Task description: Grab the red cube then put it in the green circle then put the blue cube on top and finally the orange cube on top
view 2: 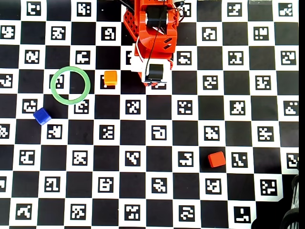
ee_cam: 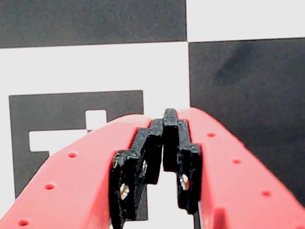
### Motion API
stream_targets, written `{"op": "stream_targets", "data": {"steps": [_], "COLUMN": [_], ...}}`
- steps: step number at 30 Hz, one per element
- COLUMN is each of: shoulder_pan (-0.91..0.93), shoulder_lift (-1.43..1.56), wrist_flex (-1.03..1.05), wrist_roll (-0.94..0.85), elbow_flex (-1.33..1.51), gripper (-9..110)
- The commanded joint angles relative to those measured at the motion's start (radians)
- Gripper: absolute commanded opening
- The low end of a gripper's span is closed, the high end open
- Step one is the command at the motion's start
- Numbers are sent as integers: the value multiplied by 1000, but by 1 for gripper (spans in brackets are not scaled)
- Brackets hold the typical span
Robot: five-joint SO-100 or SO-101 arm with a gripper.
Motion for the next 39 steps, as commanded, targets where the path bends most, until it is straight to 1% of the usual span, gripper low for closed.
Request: {"op": "stream_targets", "data": {"steps": [1, 39], "shoulder_pan": [-6, -9], "shoulder_lift": [48, 48], "wrist_flex": [101, 101], "wrist_roll": [2, 11], "elbow_flex": [49, 49], "gripper": [-6, -6]}}
